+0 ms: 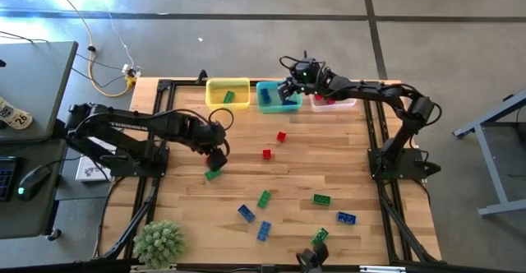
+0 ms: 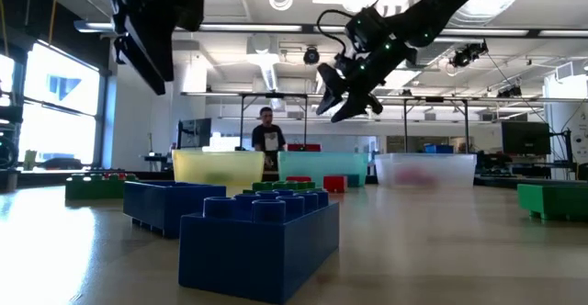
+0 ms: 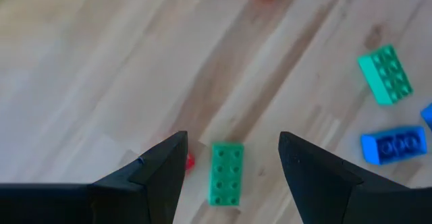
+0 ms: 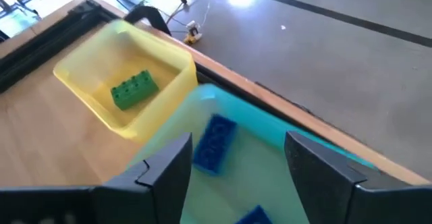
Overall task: Sort & place blocks by color
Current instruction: Put the green game piece into the yellow bin
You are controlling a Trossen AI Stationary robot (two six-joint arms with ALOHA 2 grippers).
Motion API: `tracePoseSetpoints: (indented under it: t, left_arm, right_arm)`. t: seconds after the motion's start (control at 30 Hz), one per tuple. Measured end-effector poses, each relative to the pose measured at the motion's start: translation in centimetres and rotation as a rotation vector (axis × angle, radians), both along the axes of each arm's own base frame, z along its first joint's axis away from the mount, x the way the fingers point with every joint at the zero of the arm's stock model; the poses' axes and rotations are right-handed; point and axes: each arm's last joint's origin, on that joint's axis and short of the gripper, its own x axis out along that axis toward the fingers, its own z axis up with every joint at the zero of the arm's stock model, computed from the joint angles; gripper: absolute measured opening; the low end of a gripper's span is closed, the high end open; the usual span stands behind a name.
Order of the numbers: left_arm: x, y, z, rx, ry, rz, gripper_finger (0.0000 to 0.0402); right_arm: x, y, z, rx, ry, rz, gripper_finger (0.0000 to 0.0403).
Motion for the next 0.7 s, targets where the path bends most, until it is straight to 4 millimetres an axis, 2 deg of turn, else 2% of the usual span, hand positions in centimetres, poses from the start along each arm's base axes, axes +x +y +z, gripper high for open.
tracePoseSetpoints:
  t: [0.2, 0.3, 0.53, 0.7]
  left_arm:
    - [0.0, -1.6, -0.9, -0.027, 0.027, -0.035, 0.0223]
    - [-0.4, -2.3, -1.9, -0.041, 0.053, -0.029, 0.0223]
    - [-1.4, -2.6, -4.2, -0.121, 0.122, 0.057, 0.0223]
    - [-1.9, -2.6, -5.2, -0.131, 0.150, 0.101, 0.0223]
  right_arm:
    - [0.5, -0.4, 1.9, -0.045, 0.000, 0.027, 0.0227]
    - [0.7, -0.5, 2.7, -0.067, 0.024, 0.047, 0.0227]
    - [0.9, -0.6, 3.8, -0.091, 0.032, 0.062, 0.0227]
    - [0.9, -0.6, 3.9, -0.114, 0.038, 0.075, 0.0227]
